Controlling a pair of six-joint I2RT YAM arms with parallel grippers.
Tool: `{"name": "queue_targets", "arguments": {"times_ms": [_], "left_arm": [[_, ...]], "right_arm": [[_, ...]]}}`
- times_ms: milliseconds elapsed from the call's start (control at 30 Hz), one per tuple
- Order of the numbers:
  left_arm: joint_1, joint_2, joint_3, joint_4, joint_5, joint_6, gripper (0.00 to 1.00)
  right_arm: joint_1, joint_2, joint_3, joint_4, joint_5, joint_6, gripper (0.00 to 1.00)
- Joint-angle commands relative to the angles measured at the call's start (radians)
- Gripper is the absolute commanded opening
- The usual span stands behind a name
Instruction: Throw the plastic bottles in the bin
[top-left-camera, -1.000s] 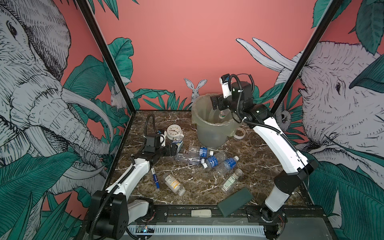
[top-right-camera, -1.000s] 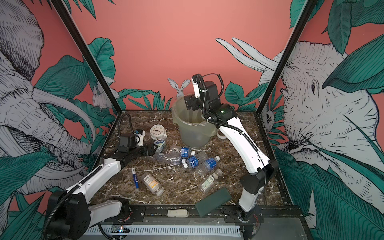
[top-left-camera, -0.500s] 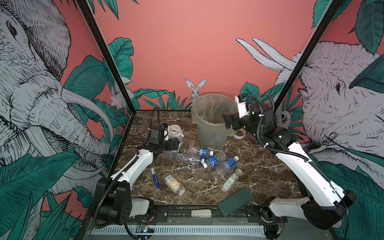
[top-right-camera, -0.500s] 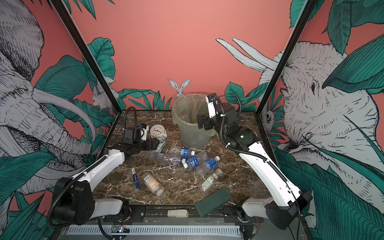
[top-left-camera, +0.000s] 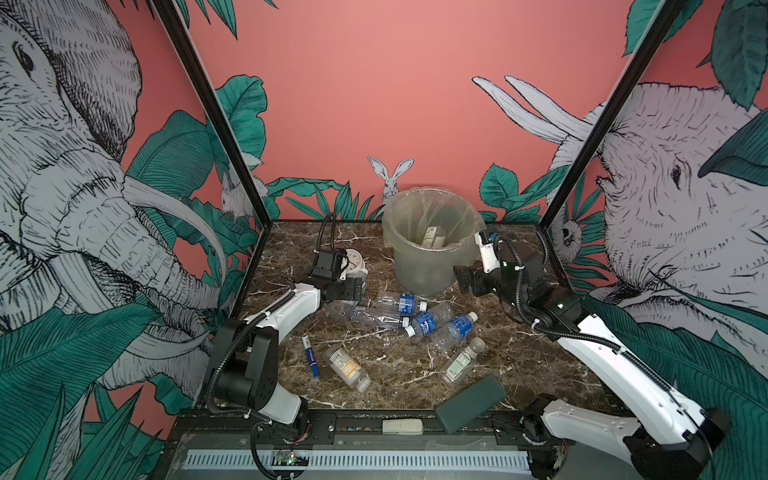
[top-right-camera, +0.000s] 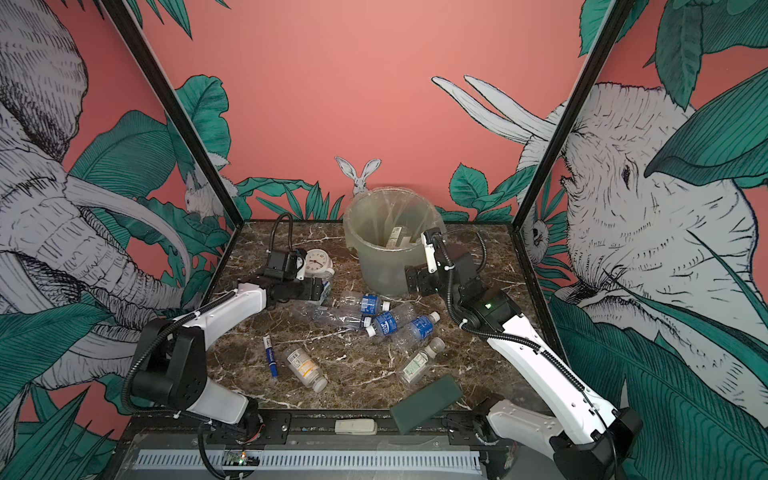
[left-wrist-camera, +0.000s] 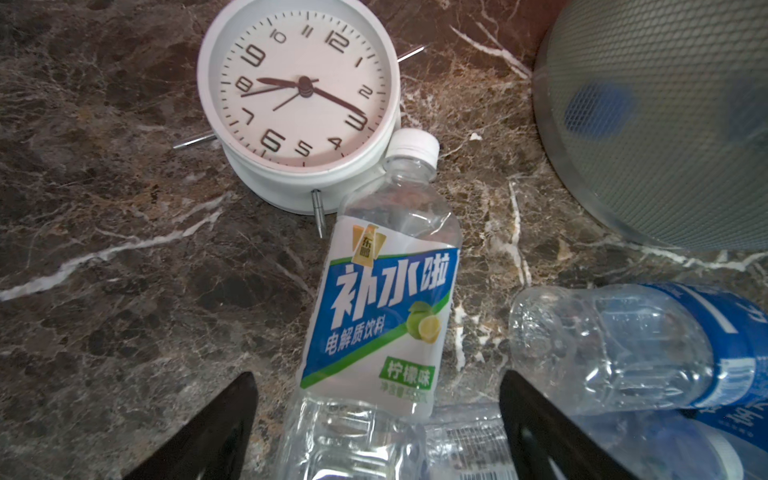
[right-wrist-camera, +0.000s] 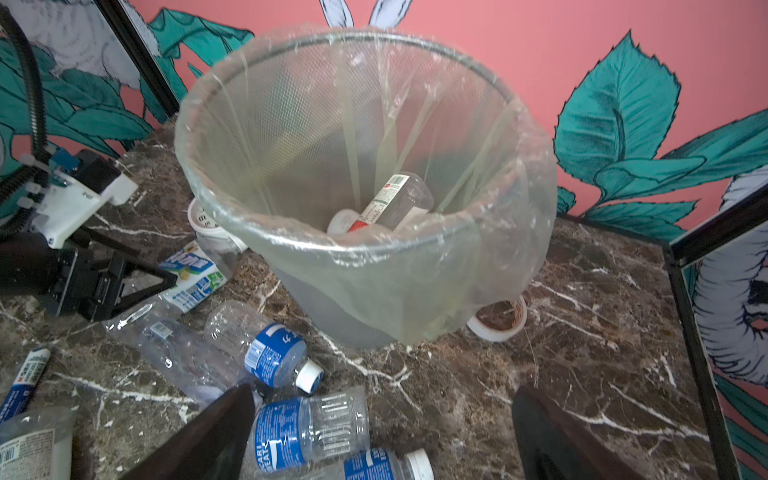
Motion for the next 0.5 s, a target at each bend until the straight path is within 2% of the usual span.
{"name": "queue_targets", "arguments": {"times_ms": [0,333,467], "left_arm": [[-0.012,0.023,0.043,-0.038,-0.032,0.021,0.91],[-0.024,0.109,0.084,-0.068,-0.079,0.044,0.91],[-0.03,0.133,0.089,-0.074,-0.098,0.06,0.87]], "right_arm": [[0.002,-0.027,-0.023,0.022,0.018,0.016,0.99],[0.001,-0.063,-0.1,0.021,0.028,0.031,0.99],[0.0,-0.066,-0.122,0.03,0.025,0.04,0.99]]}}
